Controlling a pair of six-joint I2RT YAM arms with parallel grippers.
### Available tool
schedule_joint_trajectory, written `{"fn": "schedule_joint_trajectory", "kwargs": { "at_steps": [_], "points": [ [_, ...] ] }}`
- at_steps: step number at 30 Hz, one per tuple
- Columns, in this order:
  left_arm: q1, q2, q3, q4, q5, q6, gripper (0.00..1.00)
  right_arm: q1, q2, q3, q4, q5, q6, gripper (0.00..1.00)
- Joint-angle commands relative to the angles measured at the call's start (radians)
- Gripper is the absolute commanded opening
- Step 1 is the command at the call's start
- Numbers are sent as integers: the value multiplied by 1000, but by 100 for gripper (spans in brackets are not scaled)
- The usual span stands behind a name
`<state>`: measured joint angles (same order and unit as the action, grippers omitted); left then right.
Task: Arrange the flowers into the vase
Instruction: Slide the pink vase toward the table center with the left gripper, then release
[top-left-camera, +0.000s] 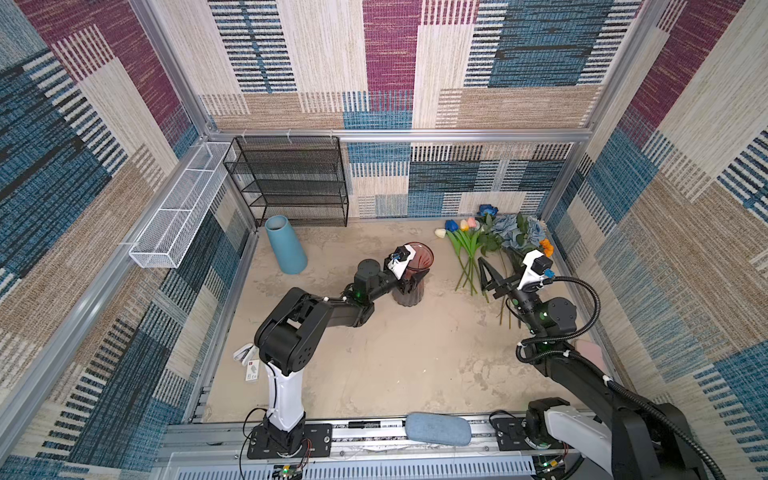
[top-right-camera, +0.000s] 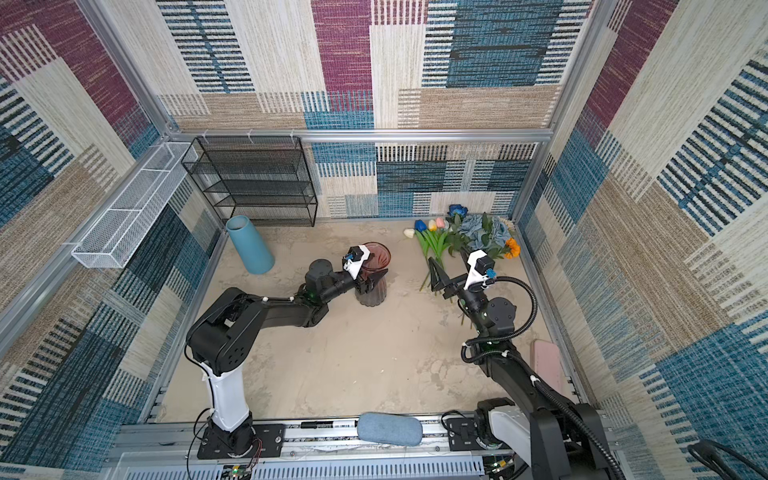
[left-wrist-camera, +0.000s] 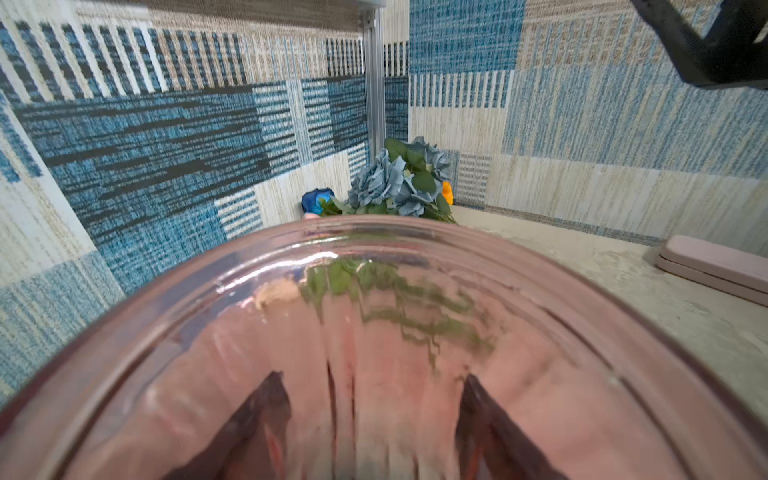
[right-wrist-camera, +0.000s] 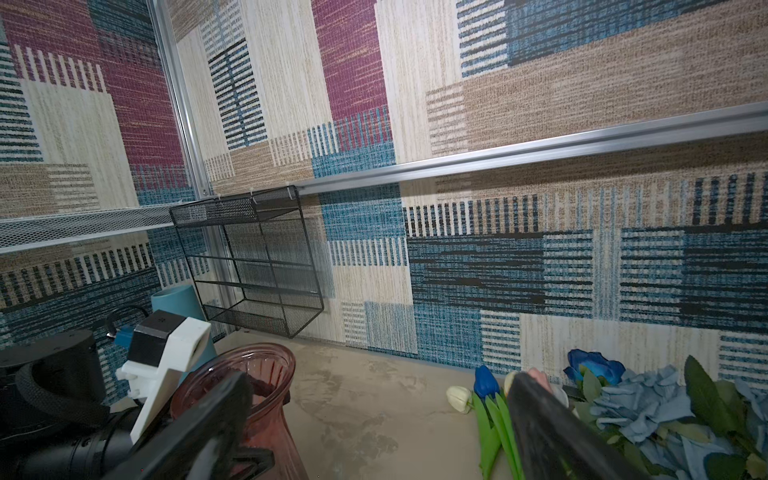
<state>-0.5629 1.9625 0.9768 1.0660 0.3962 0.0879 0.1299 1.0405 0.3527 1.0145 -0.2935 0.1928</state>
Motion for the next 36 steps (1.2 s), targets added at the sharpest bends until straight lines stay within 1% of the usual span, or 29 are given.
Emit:
{"fn": "schedule_joint_trajectory", "kwargs": {
  "at_steps": [1, 2, 3, 4, 5, 6, 7, 8, 9, 11, 13, 17, 20, 24, 30, 36],
  "points": [
    [0, 23, 24, 187, -4, -8, 30, 2, -14, -1, 20, -1, 10, 100],
    [0, 31, 29, 186, -6, -10, 30, 2, -17, 0, 13, 2, 8, 100],
    [0, 34, 30, 187, -3, -6, 34, 2, -19, 4, 2, 5, 7, 100],
    [0, 36, 28, 188, 0, -4, 48, 2, -22, 9, -10, 7, 5, 100],
    [0, 36, 27, 193, 3, -2, 54, 2, -25, 13, -19, 9, 6, 100],
    [0, 33, 21, 197, -2, -2, 57, 2, -26, 18, -26, 15, 9, 100],
    [0, 29, 16, 202, -3, -3, 65, 2, -25, 23, -30, 29, 20, 100],
    [0, 24, 10, 208, -5, -1, 78, 1, -25, 30, -39, 60, 48, 100],
    [1, 19, 5, 212, -8, 1, 86, 1, -25, 37, -54, 86, 75, 100],
    [1, 11, -4, 220, -8, 8, 94, 2, -25, 51, -67, 85, 91, 100],
    [1, 3, -12, 220, -9, 18, 99, 1, -25, 68, -83, 64, 86, 100],
    [8, -13, -26, 201, -4, 34, 99, 1, -26, 96, -131, 94, 96, 100],
    [15, -44, -52, 182, -25, 46, 99, 2, -34, 125, -194, 124, 115, 100],
    [35, -87, -80, 140, -9, 54, 99, 2, -37, 141, -233, 156, 135, 100],
    [63, -126, -124, 134, 6, 61, 99, 2, -31, 153, -237, 136, 136, 100],
    [91, -143, -156, 111, 60, 51, 99, 2, -23, 156, -235, 115, 136, 100]
  ]
}}
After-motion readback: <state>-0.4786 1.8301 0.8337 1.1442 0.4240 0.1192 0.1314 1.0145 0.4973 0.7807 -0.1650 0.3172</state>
